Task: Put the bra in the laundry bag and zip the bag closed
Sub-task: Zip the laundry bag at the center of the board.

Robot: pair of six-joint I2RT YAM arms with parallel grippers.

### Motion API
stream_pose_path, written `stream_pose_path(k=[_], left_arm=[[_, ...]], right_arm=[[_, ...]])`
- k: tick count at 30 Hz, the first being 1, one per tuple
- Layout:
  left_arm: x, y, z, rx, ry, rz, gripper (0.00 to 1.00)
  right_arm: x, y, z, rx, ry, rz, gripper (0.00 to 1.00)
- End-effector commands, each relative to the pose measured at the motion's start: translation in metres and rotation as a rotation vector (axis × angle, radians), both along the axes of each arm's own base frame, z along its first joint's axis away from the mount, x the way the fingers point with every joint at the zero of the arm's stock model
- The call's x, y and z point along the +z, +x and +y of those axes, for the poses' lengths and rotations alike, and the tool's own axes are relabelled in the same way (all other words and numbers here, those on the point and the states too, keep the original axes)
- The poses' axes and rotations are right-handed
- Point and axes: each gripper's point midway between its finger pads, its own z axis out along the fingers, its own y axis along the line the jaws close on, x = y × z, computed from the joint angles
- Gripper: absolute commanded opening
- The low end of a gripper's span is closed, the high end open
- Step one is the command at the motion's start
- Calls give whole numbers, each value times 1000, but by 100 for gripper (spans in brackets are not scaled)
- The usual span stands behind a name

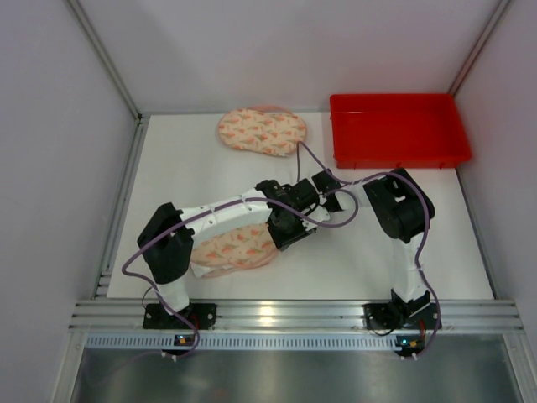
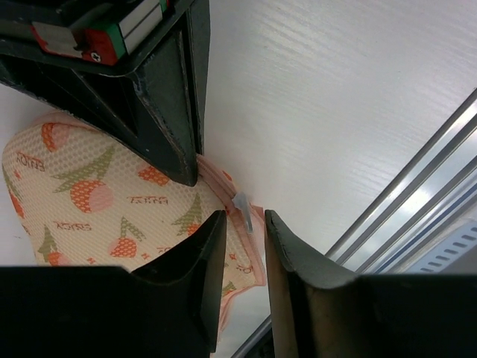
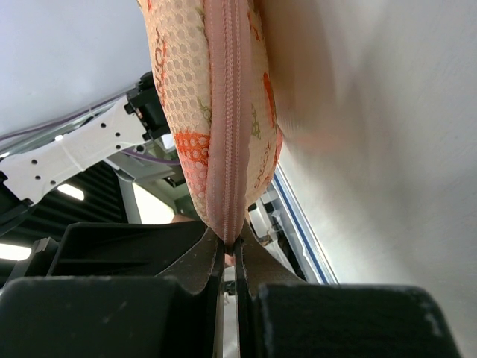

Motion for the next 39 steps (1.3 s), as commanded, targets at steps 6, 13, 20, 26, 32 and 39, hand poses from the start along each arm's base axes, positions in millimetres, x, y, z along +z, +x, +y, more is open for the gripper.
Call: stream_pose_path(k=[6, 13, 20, 26, 32, 39], left_arm=[[-5, 6, 5, -7, 51, -23, 25], [-1, 5, 8, -25, 42, -31, 0], [-8, -24, 30, -74, 37, 48, 0], [-22, -50, 60, -135, 88, 74, 0], [-22, -65, 73, -214, 83, 37, 0], [-6, -22, 46, -61, 5, -68, 0]], right_arm=[[-10, -1, -4, -26, -40, 95, 0], [-13, 2, -7, -37, -49, 93, 0], [-14, 14, -12, -68, -62, 58, 0], [-15, 27, -19, -94, -83, 31, 0], [-13, 40, -20, -90, -96, -10, 0], [2, 49, -16, -73, -79, -95, 57]])
